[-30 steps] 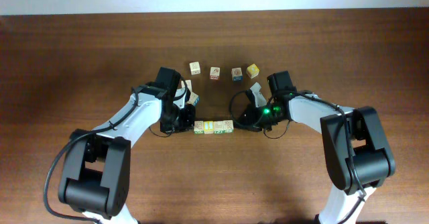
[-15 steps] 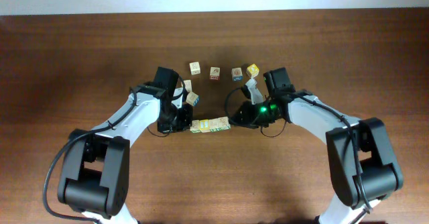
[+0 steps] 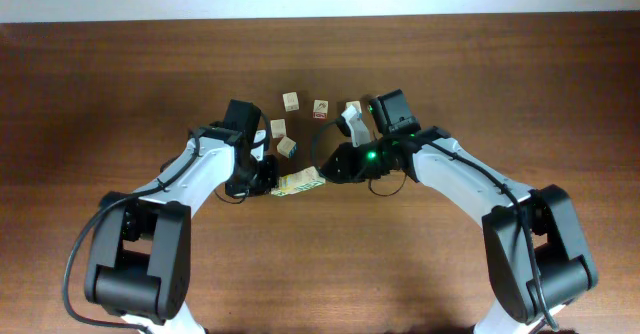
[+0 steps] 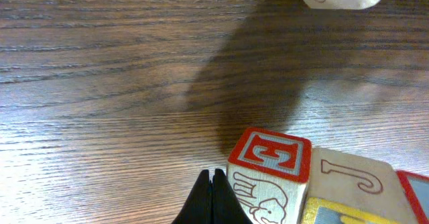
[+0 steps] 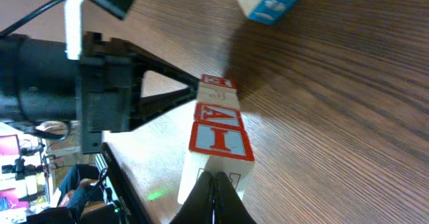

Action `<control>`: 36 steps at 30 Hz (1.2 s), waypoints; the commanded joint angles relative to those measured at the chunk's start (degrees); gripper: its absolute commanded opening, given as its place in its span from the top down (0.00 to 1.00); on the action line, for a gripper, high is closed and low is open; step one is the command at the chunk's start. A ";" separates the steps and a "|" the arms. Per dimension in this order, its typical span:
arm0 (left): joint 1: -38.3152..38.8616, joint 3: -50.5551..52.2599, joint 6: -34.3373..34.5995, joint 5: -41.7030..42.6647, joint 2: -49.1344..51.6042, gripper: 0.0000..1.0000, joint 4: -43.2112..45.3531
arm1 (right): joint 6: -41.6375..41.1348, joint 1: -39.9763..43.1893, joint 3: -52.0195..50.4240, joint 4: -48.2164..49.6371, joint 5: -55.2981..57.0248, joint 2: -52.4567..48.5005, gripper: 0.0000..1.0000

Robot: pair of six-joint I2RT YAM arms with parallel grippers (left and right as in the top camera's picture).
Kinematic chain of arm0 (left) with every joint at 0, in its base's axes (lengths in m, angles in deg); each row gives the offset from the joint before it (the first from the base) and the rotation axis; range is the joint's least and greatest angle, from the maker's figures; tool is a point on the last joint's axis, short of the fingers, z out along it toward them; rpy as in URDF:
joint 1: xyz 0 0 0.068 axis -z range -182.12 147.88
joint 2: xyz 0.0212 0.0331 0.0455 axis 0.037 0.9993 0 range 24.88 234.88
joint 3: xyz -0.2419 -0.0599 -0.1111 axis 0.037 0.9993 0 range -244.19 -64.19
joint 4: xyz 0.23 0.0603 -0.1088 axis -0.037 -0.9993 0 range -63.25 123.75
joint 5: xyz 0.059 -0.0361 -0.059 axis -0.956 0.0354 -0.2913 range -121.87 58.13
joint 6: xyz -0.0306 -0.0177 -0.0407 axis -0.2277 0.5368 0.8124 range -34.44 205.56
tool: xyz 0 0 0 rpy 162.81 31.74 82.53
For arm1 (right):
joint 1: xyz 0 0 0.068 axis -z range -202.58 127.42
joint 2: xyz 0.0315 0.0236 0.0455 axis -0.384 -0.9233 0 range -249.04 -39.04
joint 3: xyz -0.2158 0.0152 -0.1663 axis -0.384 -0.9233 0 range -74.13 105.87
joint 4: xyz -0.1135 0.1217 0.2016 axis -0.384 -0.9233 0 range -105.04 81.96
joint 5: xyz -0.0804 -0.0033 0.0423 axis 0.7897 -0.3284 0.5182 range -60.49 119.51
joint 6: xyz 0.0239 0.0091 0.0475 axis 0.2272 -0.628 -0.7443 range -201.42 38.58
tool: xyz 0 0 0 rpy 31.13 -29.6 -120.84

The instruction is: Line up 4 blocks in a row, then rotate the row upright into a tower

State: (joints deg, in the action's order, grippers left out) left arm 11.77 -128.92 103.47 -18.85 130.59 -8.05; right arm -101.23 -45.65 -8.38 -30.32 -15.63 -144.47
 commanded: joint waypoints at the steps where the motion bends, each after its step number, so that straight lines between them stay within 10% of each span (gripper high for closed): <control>1: 1.70 -1.07 -0.87 8.85 0.35 1.00 1.01 | -0.74 -4.02 1.29 0.07 -2.19 -0.02 0.96; 36: -8.96 -1.07 -0.68 1.95 0.35 1.00 2.29 | -9.38 -8.11 2.32 6.19 6.38 -0.02 0.93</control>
State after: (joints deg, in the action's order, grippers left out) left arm 3.14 -129.03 103.30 -16.47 130.66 -5.86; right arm -111.44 -53.65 -5.69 -22.83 -13.25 -143.35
